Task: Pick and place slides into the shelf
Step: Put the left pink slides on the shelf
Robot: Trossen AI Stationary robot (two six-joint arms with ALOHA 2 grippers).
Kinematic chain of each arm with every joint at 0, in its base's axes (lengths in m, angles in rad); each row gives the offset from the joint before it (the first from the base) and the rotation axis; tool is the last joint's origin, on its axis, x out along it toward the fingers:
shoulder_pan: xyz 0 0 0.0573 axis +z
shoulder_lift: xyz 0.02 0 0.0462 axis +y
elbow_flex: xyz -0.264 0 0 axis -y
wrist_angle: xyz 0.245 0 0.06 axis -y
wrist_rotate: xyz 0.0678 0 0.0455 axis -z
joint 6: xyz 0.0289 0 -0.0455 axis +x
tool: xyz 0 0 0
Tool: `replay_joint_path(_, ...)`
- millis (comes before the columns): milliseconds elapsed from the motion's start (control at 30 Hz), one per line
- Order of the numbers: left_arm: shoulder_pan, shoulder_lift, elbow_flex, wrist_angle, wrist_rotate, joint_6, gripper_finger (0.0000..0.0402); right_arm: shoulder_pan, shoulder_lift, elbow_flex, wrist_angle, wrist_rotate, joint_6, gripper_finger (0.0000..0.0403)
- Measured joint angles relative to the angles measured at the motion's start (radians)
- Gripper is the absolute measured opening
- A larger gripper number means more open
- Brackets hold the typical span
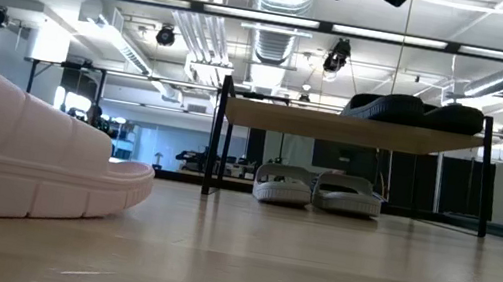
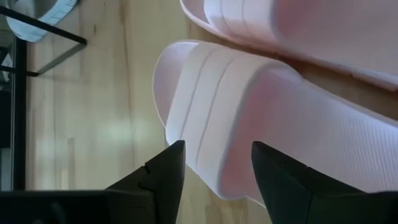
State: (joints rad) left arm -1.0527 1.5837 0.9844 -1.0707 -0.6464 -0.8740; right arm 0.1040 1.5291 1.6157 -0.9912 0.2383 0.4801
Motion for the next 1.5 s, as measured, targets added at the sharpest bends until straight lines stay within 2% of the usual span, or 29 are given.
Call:
replay_joint_path(433, 0.074, -0.010, -0.136, 0.073, -0.042, 0.028, 0.0171, 0.000, 0.000, 0.000, -0.031, -0.001, 0.027, 0.0009)
replay_joint_path(567, 0.098, -0.012, -0.159, 0.132, -0.045, 0.109, 0.0168, 0.000, 0.000, 0.000, -0.031, -0.001, 0.036, 0.0009)
replay_joint_path(733, 0.100, -0.013, -0.195, 0.240, -0.047, 0.176, 0.0135, 0.000, 0.000, 0.000, -0.031, -0.001, 0.044, 0.0009)
replay_joint_path(1000, 0.123, -0.013, -0.203, 0.245, -0.068, 0.184, 0.0064, 0.000, 0.000, 0.000, -0.030, 0.001, 0.044, 0.0009)
replay_joint_path(1200, 0.148, -0.013, -0.204, 0.224, -0.074, 0.174, 0.0013, 0.000, -0.007, 0.000, -0.024, 0.048, 0.039, 0.0009)
replay_joint_path(1367, 0.156, -0.035, -0.199, 0.178, -0.037, 0.174, 0.0004, 0.010, -0.010, 0.000, -0.024, 0.043, 0.043, 0.0009)
replay_joint_path(1500, 0.157, -0.104, -0.200, 0.106, 0.010, 0.153, 0.0001, 0.047, -0.008, 0.000, -0.021, 0.043, 0.042, 0.0009)
